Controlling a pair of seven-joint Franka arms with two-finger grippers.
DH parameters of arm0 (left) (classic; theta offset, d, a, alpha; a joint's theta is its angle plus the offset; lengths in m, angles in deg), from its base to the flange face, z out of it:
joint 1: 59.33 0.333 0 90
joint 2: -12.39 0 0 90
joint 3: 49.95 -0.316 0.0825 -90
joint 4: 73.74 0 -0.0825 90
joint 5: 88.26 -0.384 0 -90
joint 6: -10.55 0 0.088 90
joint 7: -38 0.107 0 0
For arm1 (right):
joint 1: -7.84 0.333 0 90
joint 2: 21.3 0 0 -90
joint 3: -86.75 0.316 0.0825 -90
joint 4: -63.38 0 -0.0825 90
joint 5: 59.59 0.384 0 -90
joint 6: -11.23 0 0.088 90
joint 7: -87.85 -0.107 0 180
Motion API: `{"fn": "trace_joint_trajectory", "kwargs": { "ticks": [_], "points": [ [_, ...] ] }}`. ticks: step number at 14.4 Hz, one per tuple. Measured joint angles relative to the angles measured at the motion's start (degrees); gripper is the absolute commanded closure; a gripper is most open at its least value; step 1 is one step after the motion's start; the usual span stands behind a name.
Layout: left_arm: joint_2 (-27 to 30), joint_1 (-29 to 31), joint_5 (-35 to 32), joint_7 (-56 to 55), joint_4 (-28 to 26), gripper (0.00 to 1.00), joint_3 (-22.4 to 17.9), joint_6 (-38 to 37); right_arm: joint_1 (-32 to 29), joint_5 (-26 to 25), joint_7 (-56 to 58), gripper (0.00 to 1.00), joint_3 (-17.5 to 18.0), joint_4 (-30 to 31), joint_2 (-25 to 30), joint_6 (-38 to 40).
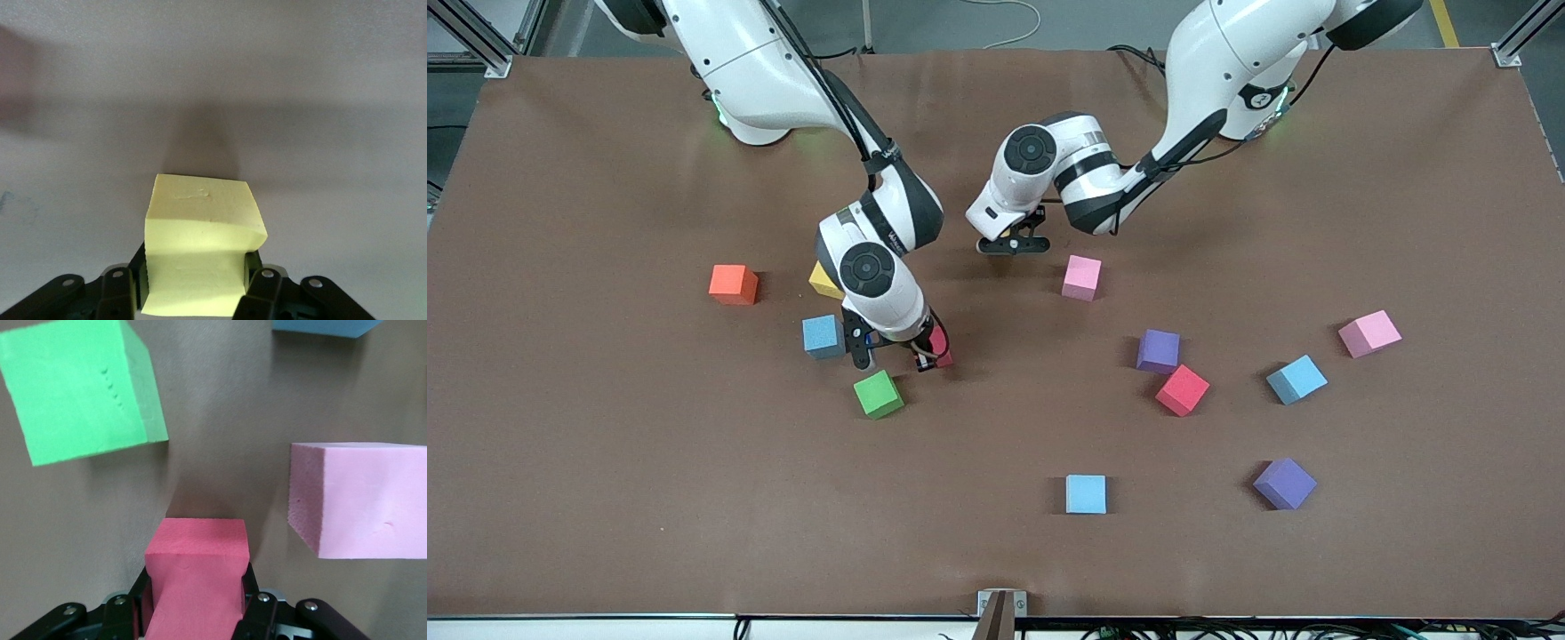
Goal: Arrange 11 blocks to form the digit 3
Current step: 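Set down the yellow cube with the left gripper while the right gripper carries red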
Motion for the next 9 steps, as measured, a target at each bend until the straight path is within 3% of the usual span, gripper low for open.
{"fn": "trace_joint_trajectory", "kwargs": {
  "ticks": [6, 9],
  "points": [
    [-0.2, -1.7, 0.0, -1.1, 1.7, 0.7, -1.9, 0.2, -1.3, 0.2, -3.3, 1.0, -0.5, -0.8, 8.6, 9.6],
    [-0.2, -1.7, 0.0, -1.4, 1.8, 0.71, -2.2, 0.2, -1.3, 0.4, -5.4, 1.0, -0.2, 4.4, 14.6, 10.5]
  ]
}}
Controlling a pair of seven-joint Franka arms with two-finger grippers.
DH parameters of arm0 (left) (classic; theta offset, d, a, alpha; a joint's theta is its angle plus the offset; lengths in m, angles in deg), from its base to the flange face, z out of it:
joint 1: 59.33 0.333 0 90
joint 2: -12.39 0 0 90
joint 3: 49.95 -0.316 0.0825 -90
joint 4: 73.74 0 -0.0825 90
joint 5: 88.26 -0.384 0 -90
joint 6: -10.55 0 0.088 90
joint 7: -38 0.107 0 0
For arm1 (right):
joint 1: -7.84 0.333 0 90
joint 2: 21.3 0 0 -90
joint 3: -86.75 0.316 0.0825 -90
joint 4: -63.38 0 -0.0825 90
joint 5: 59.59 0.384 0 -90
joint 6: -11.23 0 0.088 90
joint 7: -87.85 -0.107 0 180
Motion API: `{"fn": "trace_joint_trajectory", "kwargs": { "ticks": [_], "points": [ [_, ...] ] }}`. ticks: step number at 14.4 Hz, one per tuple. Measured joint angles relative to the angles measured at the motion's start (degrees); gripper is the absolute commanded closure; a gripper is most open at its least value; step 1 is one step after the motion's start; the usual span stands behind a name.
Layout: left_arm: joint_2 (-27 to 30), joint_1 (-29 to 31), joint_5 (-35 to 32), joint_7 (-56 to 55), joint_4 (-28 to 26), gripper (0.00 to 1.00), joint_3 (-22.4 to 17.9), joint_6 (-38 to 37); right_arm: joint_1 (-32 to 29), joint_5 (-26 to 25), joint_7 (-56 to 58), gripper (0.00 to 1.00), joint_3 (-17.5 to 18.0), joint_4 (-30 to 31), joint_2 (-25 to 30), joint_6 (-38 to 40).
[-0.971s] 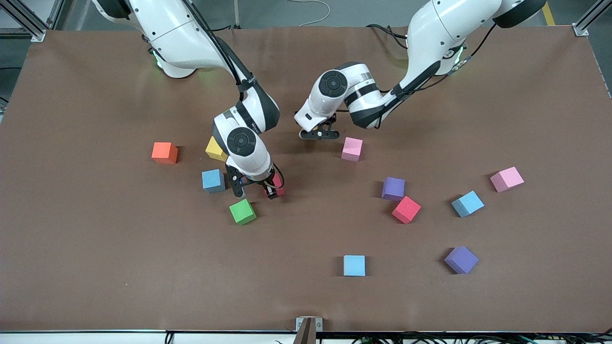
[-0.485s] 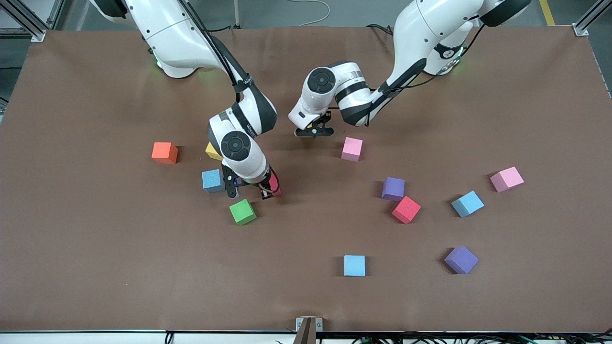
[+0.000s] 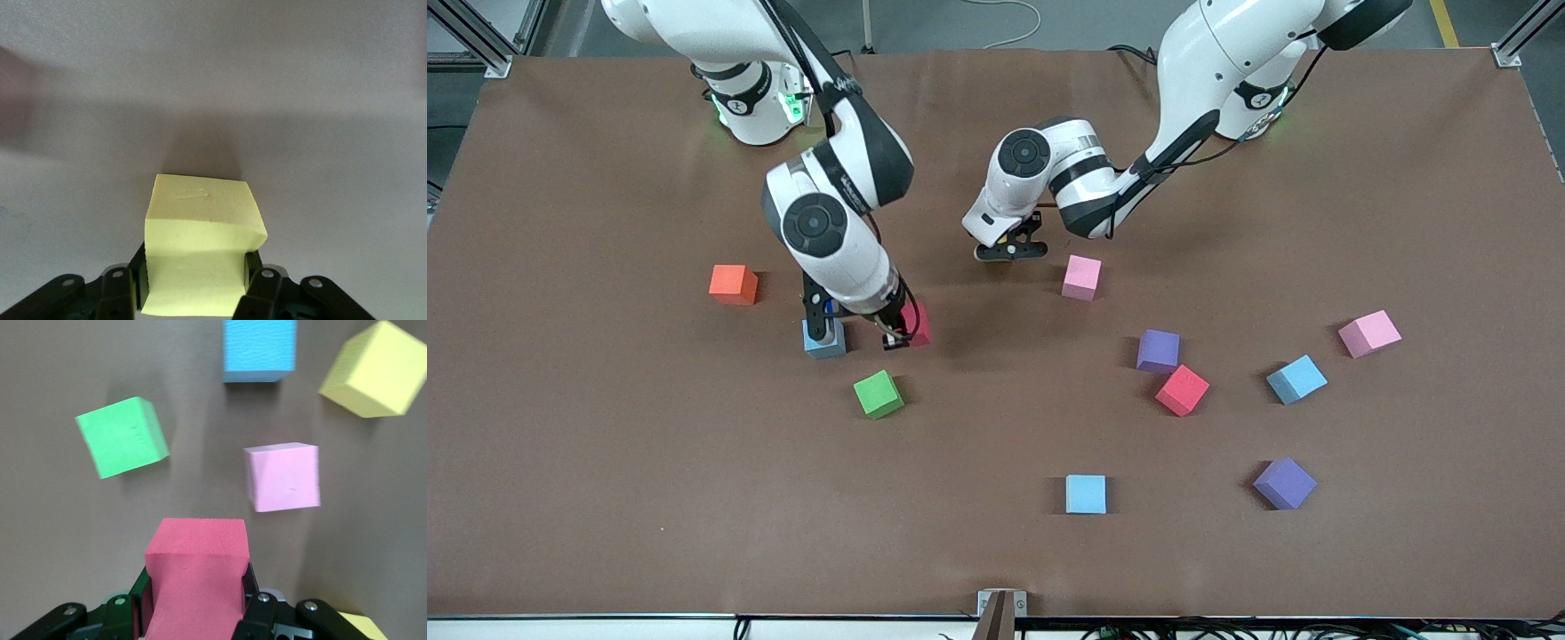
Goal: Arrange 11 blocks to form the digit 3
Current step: 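Set down the yellow cube with the left gripper while the right gripper carries red, then place the red cube beside the yellow cube while the left gripper reaches pink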
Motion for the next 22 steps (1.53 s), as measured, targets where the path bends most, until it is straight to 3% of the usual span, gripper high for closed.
{"fn": "trace_joint_trajectory", "kwargs": {
  "ticks": [3, 5, 6, 7, 14, 19, 22],
  "points": [
    [0.0, 0.0, 0.0, -0.2, 0.0, 0.7, -0.7, 0.1, 1.7, 0.0, -5.0, 1.0, 0.6, 7.3, 6.4, 0.0],
    [0.0, 0.0, 0.0, -0.3, 0.0, 0.59, -0.7, 0.1, 2.1, 0.0, -6.5, 1.0, 0.7, 10.4, 9.6, 0.0],
    [0.0, 0.0, 0.0, -0.3, 0.0, 0.4, -0.7, 0.1, 2.1, 0.0, -6.8, 1.0, 0.5, 11.7, 10.9, -0.1],
    [0.0, 0.0, 0.0, -0.3, 0.0, 0.03, -0.7, 0.1, 1.8, 0.0, -6.9, 1.0, 0.2, 12.9, 11.9, -0.3],
    [0.0, 0.1, 0.0, -2.4, 0.4, 0.0, -1.1, 0.3, -1.3, 0.0, -7.1, 1.0, -0.1, 25.9, 18.5, -6.7],
    [2.5, 0.3, 0.0, -8.7, 1.6, 0.0, -1.0, 0.4, 1.6, 0.0, -9.9, 1.0, 0.7, 27.5, 19.0, -8.6],
    [5.8, 1.1, 0.0, -15.5, 1.7, 0.0, -1.0, 0.3, 5.7, 0.1, -13.8, 1.0, 0.9, 28.6, 17.9, -13.6]
  ]
}}
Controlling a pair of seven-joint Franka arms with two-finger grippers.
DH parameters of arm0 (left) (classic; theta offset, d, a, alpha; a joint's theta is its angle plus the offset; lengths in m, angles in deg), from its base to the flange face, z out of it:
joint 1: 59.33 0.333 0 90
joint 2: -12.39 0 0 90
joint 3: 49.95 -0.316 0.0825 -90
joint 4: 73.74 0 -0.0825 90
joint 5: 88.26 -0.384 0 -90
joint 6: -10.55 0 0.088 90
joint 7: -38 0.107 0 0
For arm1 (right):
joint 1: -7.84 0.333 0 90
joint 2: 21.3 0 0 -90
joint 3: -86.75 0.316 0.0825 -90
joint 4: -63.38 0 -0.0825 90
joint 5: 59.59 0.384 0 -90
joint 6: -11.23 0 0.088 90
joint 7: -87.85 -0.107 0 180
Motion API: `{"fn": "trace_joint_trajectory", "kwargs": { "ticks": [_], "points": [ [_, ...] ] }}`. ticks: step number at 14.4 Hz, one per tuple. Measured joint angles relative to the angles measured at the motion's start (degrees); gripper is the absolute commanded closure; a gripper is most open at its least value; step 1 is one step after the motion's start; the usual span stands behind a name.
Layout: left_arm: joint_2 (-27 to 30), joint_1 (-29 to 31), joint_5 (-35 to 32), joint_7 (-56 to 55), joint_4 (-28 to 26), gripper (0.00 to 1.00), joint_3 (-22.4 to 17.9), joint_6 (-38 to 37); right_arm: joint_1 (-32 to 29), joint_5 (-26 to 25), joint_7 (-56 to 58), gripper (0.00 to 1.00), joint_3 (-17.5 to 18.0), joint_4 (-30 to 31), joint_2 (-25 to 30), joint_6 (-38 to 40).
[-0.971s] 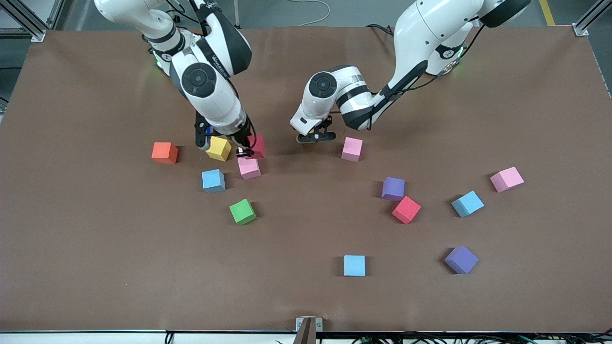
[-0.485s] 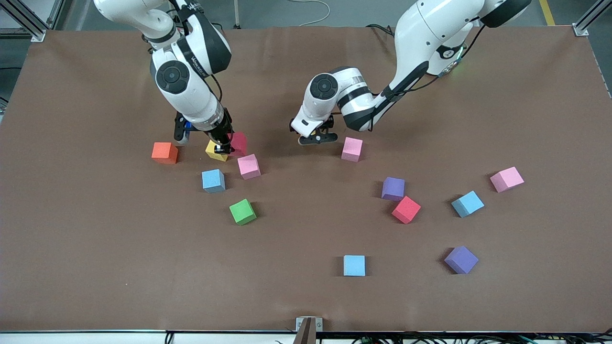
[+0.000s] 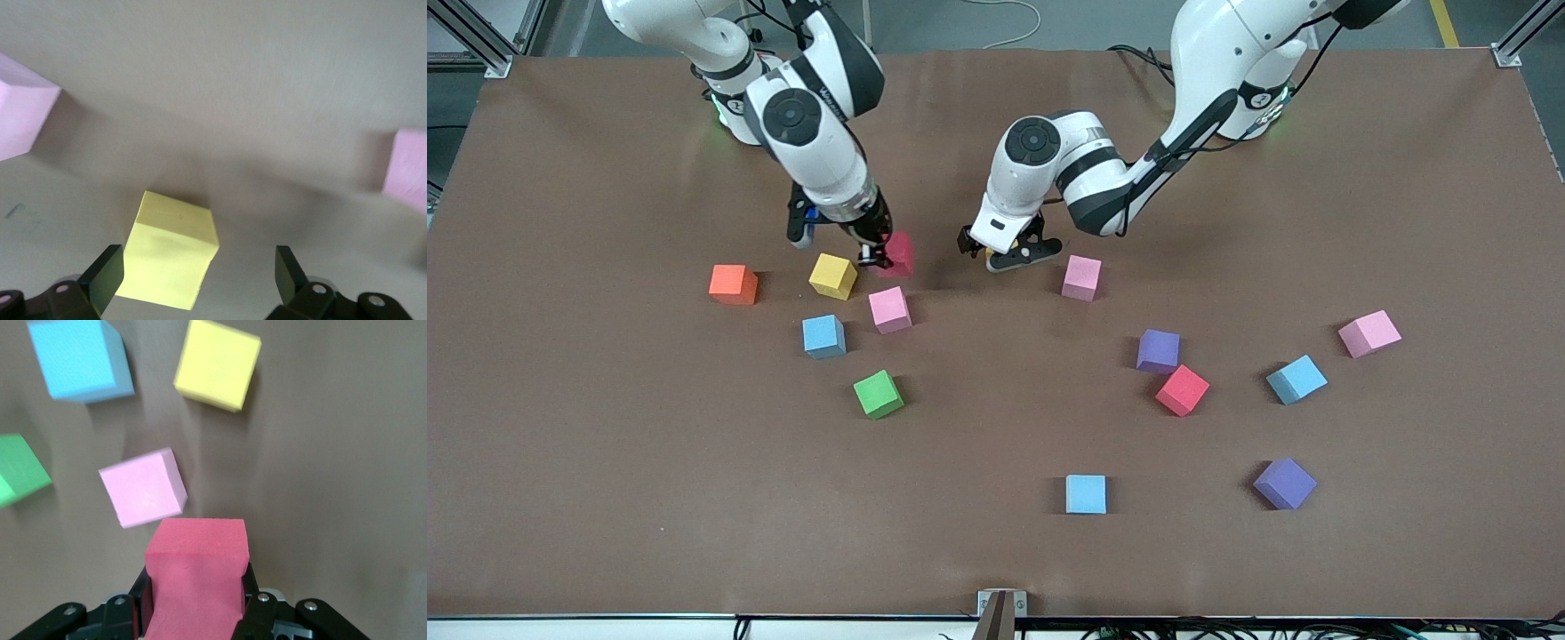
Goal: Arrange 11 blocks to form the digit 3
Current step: 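Place the red cube beside the yellow cube while the left gripper reaches pink, then grasp the pink cube with the left gripper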
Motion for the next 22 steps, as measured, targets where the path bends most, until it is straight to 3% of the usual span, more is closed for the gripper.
{"fn": "trace_joint_trajectory", "kwargs": {
  "ticks": [8, 12, 18, 22],
  "points": [
    [4.3, 10.9, 0.0, -24.2, -0.4, 0.0, -0.1, -7.7, 7.1, 2.5, -2.1, 1.0, 0.1, 0.4, -6.1, -4.9],
    [4.8, 11.9, 0.0, -41.7, -2.0, 0.0, -0.1, -10.9, 7.9, 2.6, -3.2, 1.0, 0.1, -0.2, -8.5, -7.7],
    [9.4, 12.7, 0.0, -45.0, -9.1, 0.0, -0.1, -12.0, 9.9, 2.7, -5.0, 1.0, 0.1, -0.5, -10.5, -9.7],
    [10.3, 14.3, 0.0, -45.2, -13.3, 0.0, -0.1, -5.3, 11.6, 2.8, -5.8, 0.99, 0.1, -0.6, -12.7, -11.9]
  ]
}}
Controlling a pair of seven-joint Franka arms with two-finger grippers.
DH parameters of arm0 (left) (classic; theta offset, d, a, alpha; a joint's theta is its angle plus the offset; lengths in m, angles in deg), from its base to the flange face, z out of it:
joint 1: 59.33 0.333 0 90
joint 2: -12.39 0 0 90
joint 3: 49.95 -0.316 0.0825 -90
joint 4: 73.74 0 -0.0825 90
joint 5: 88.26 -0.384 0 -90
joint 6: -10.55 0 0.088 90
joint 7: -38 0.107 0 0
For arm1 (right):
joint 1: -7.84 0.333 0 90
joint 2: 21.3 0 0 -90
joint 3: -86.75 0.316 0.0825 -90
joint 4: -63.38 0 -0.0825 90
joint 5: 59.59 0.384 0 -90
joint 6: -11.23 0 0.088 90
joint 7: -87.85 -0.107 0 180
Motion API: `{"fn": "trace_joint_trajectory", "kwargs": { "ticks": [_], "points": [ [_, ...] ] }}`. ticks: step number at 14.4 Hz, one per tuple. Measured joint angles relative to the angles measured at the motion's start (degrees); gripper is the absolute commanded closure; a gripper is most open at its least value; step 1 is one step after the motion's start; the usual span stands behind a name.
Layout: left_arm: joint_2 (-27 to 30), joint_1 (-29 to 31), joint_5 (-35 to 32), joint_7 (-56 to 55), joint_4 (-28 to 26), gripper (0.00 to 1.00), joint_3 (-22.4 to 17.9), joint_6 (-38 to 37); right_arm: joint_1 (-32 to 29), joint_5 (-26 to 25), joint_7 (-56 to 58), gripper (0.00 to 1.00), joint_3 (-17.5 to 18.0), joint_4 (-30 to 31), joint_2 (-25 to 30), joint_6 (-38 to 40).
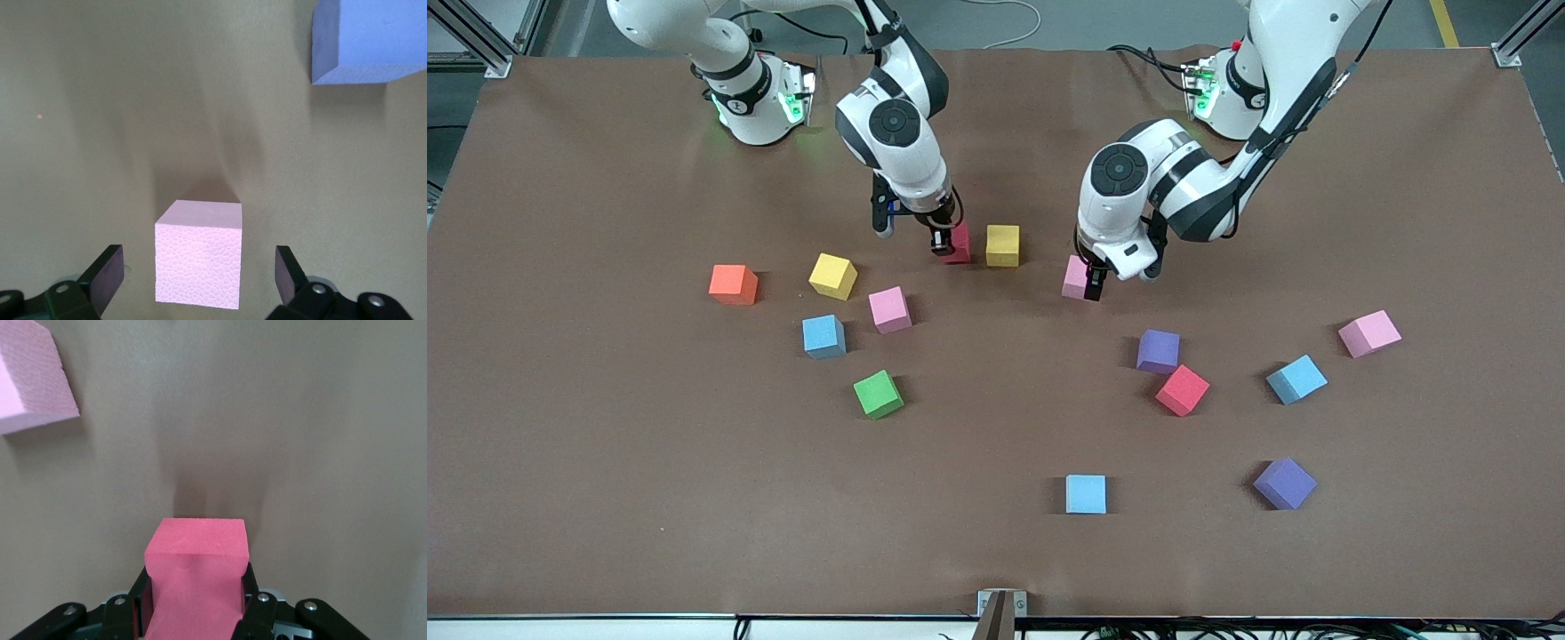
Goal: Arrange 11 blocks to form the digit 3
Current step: 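Grasp the pink cube with the left gripper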
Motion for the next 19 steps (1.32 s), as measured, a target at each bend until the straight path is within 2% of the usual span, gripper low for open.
{"fn": "trace_joint_trajectory", "kwargs": {
  "ticks": [2, 11, 12, 16, 18, 19],
  "points": [
    [0.0, 0.8, 0.0, 0.0, -1.8, 0.0, 0.0, 3.4, 0.4, 0.0, -0.4, 0.99, 0.0, -0.2, -0.7, -0.5],
    [-3.3, 0.9, -0.2, 0.0, -3.9, 0.01, 0.0, 8.7, 1.3, 0.0, -1.5, 0.99, 0.0, -2.3, -2.8, -0.5],
    [-3.7, 0.9, -0.3, 0.0, -3.9, 0.1, 0.0, 8.7, 1.3, 0.0, -1.5, 0.99, 0.0, -2.5, -2.9, -0.5],
    [-4.8, 1.0, -0.3, 0.0, -3.9, 0.67, -0.2, 9.3, 1.3, 0.0, -2.1, 0.99, 0.0, -3.1, -3.5, -0.5],
    [-4.9, 1.1, -0.4, 0.0, -3.9, 0.85, -0.2, 9.5, 1.3, 0.0, -2.3, 0.99, 0.0, -3.6, -3.7, -0.5],
    [-4.9, 1.1, -0.4, -0.1, -3.9, 0.89, -0.2, 9.5, 1.3, 0.0, -2.3, 0.99, 0.0, -3.8, -3.9, -0.5]
  ]
}}
